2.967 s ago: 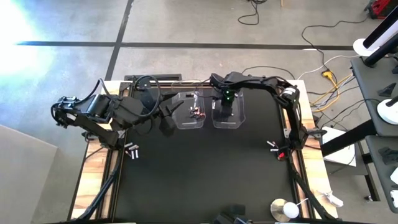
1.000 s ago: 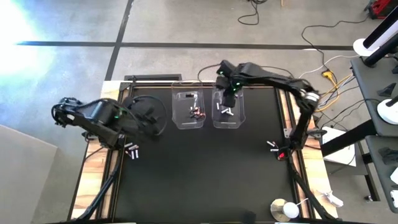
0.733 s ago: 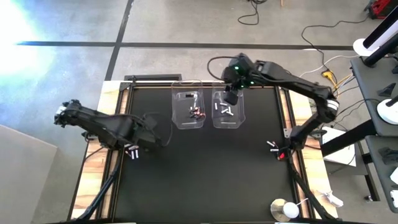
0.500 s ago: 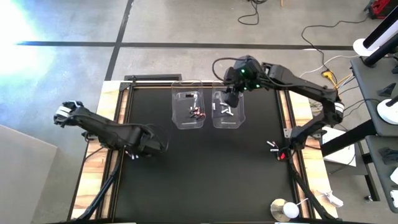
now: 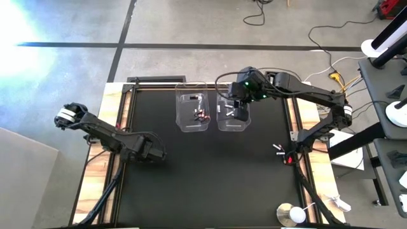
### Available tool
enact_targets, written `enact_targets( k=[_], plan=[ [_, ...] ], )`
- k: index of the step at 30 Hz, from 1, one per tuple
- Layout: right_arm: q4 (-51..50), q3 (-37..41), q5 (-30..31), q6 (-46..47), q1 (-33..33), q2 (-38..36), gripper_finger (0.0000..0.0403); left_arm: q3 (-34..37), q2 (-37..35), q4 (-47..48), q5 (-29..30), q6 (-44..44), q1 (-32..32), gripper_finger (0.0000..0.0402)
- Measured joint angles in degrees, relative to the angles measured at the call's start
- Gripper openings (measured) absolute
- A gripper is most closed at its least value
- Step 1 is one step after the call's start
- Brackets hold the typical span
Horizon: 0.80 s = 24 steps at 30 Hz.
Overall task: Sort batteries
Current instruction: Put the white battery into the right storage bin
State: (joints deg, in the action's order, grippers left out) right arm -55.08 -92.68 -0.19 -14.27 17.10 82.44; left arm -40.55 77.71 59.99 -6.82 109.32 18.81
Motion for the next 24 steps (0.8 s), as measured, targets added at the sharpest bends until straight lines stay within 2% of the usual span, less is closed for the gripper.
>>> enact_targets(
  k=[5, 10, 15, 20, 24],
  plan=[
    [-5.0, 0.2, 0.0, -2.9, 0.0, 0.0, 0.0137, 2.7, 0.0, -2.7, 1.5, 3.8, 0.0, 0.0139],
    [-6.3, 0.3, 0.0, -3.1, 0.0, 0.0, 0.0146, 4.5, 0.0, -2.5, 1.0, 6.7, 0.0, 0.0139],
    [-6.4, 0.3, 0.0, -2.2, 0.0, 0.0, 0.0153, 6.4, 0.0, -3.0, 3.4, 11.8, 0.0, 0.0139],
    [-6.4, 0.3, 0.0, -1.8, 0.0, 0.0, 0.0148, 9.3, -0.3, -6.4, 3.5, 13.1, 0.0, 0.0139],
    [-6.4, 0.3, 0.0, -1.8, 0.0, 0.0, 0.0139, 8.8, -0.2, -6.4, 4.4, 13.2, 0.0, 0.0137]
  ],
)
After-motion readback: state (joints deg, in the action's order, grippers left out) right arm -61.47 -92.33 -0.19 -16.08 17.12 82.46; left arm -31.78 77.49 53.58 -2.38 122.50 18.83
